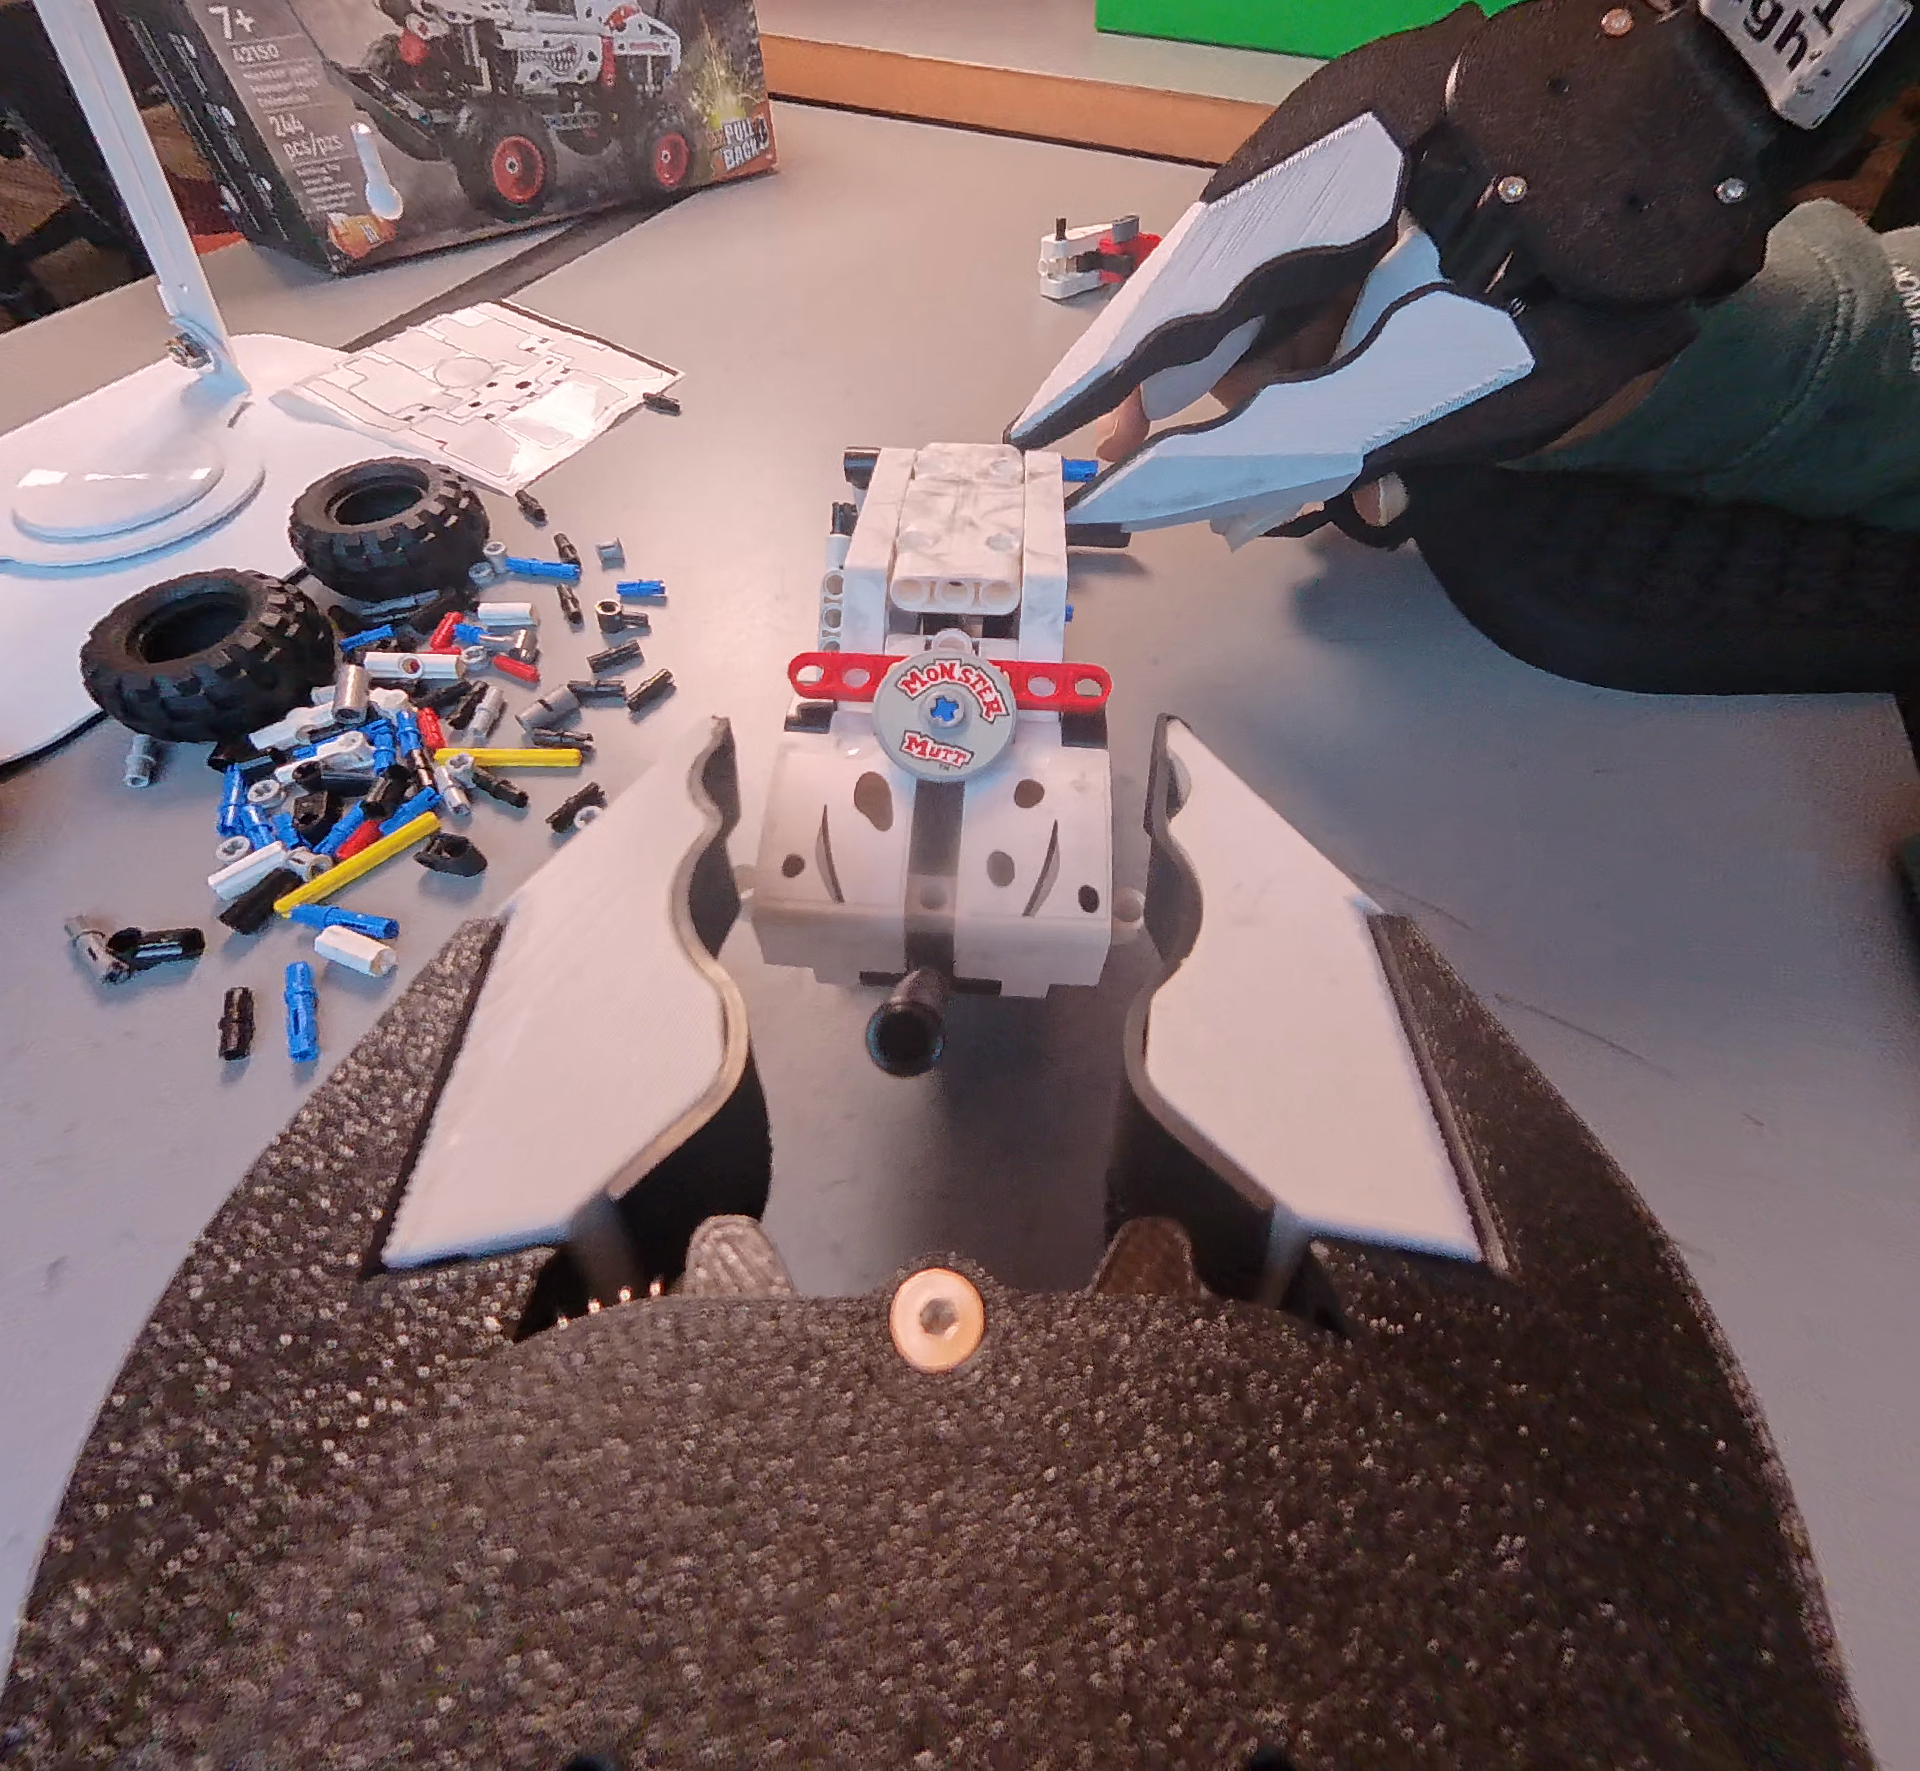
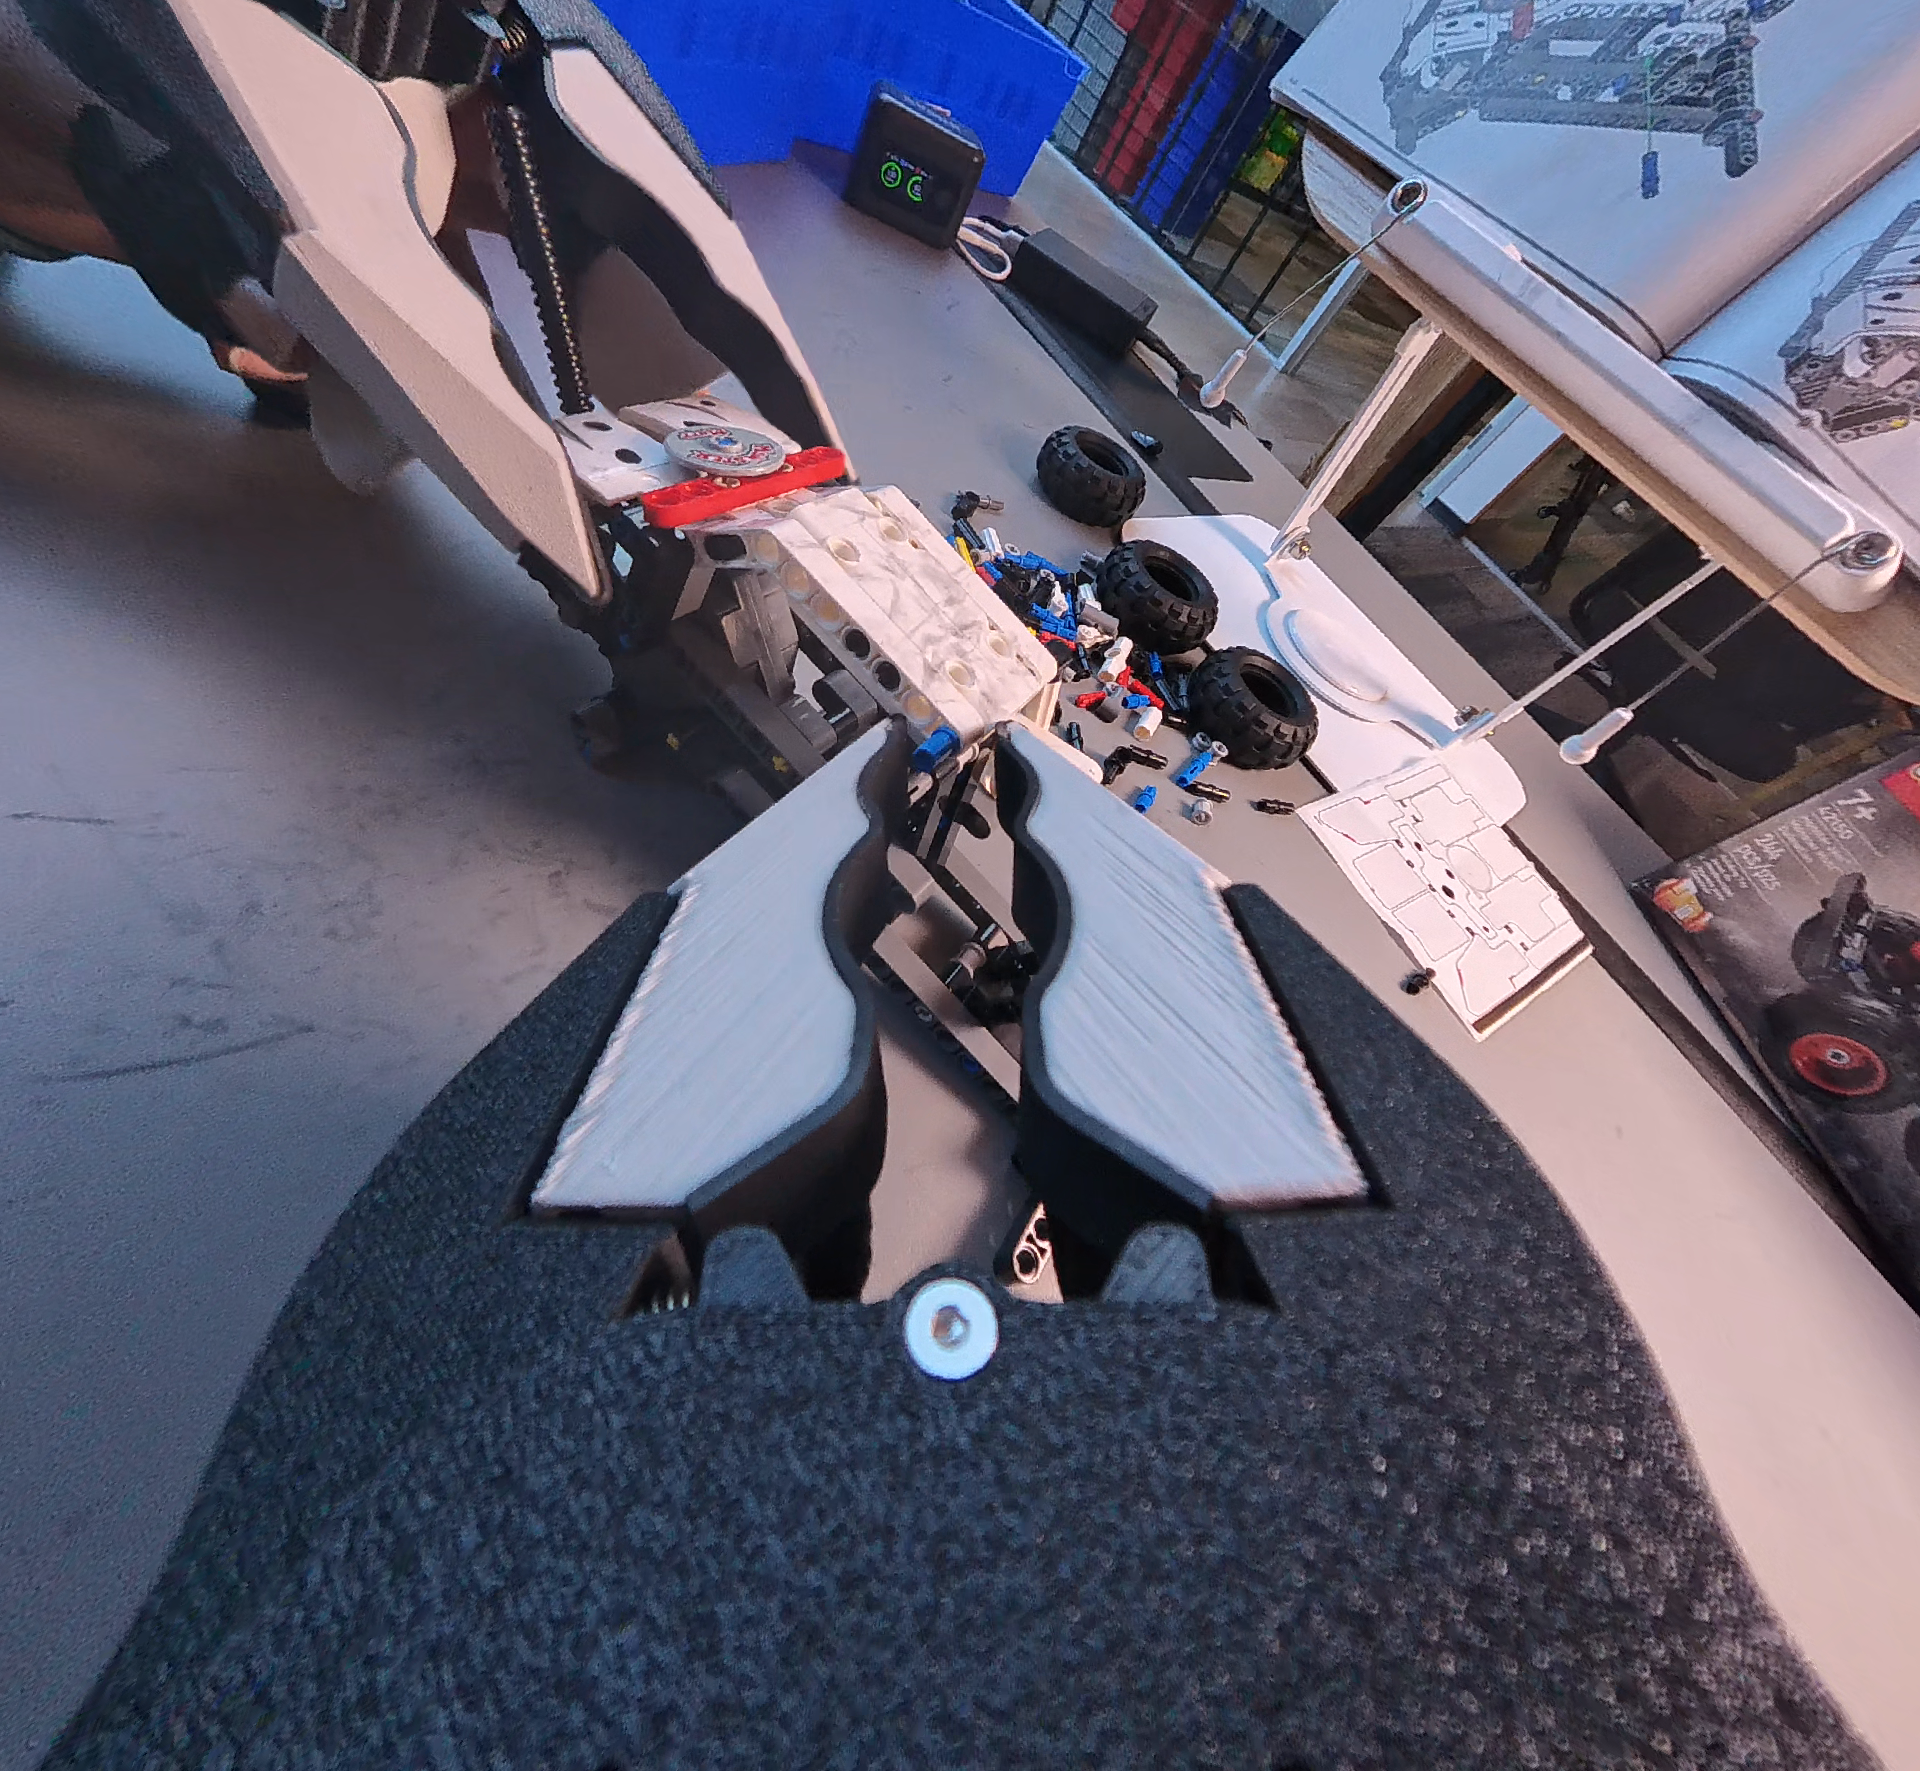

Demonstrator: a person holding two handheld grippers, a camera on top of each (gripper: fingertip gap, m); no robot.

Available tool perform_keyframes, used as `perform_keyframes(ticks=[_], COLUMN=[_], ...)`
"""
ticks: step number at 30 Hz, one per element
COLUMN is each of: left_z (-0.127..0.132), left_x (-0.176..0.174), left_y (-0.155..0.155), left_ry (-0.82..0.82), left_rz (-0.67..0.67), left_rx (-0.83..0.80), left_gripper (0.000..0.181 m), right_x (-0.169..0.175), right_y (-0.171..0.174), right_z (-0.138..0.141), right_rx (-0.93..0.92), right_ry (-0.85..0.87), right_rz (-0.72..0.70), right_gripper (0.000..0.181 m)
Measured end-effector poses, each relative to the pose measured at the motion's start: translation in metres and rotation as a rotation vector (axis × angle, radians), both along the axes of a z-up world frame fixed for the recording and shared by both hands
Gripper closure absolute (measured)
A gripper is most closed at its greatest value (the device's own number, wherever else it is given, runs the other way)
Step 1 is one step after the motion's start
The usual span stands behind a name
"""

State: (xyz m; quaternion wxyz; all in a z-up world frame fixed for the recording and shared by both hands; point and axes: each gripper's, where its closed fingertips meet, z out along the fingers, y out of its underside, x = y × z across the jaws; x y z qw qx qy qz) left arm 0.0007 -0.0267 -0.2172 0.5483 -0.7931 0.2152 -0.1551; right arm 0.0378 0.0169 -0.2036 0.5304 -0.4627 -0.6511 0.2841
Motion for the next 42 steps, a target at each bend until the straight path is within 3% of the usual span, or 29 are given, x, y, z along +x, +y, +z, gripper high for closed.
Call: perform_keyframes(ticks=[2, 20, 26, 30, 36, 42], left_z=[-0.005, -0.003, -0.006, -0.005, 0.008, 0.052], left_x=[-0.001, -0.010, -0.003, -0.004, -0.004, -0.022], left_y=[0.001, 0.003, 0.001, 0.001, -0.002, -0.004], left_ry=[0.034, -0.154, 0.019, -0.002, -0.031, -0.131], left_rz=[0.015, 0.050, 0.032, 0.030, 0.010, 0.076], left_rx=[-0.018, -0.119, -0.039, -0.041, 0.027, 0.231], left_gripper=[0.114, 0.115, 0.115, 0.114, 0.106, 0.096], right_x=[0.000, 0.004, 0.006, 0.008, 0.009, 0.010], right_y=[0.000, 0.003, 0.006, 0.011, 0.012, 0.017], right_z=[0.000, -0.007, -0.006, -0.004, -0.004, 0.006], right_rx=[0.001, -0.003, -0.004, -0.004, 0.001, -0.001], right_ry=[0.000, -0.039, -0.035, -0.029, -0.027, 0.018], right_rz=[-0.001, 0.004, -0.004, -0.017, -0.018, -0.046], right_gripper=[0.166, 0.173, 0.173, 0.173, 0.173, 0.170])
